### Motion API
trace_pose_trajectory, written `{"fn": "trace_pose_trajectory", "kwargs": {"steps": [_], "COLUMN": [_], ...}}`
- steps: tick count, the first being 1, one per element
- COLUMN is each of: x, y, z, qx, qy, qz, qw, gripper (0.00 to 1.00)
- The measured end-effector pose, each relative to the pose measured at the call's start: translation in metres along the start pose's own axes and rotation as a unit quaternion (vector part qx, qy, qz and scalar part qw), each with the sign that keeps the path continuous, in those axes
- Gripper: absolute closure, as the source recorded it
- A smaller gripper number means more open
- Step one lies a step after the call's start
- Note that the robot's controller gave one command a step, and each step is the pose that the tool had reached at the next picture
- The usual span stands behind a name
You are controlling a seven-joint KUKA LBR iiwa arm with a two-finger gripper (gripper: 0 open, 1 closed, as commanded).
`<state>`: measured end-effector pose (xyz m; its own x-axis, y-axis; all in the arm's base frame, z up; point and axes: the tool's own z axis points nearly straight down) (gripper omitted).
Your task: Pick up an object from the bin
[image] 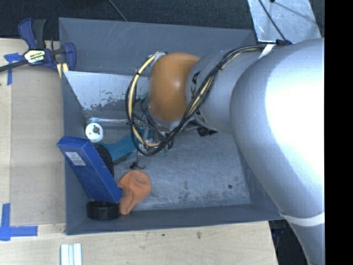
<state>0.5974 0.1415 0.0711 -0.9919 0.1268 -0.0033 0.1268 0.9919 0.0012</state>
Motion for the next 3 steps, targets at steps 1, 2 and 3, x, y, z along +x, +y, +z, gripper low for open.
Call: {"fn": "trace_pose_trajectory", "kwargs": {"steps": [1, 2, 3], "x": [-0.024, -0.024, -0.026], "y": [0.019, 0.019, 0.038], "z": [0.0, 0.0, -0.162], "qx": [0.001, 0.001, 0.0], "qy": [0.0011, 0.0011, 0.0012], "qz": [-0.236, -0.236, -0.237], "qw": [0.9719, 0.9719, 0.9716], "gripper": [1.0, 1.0, 1.0]}}
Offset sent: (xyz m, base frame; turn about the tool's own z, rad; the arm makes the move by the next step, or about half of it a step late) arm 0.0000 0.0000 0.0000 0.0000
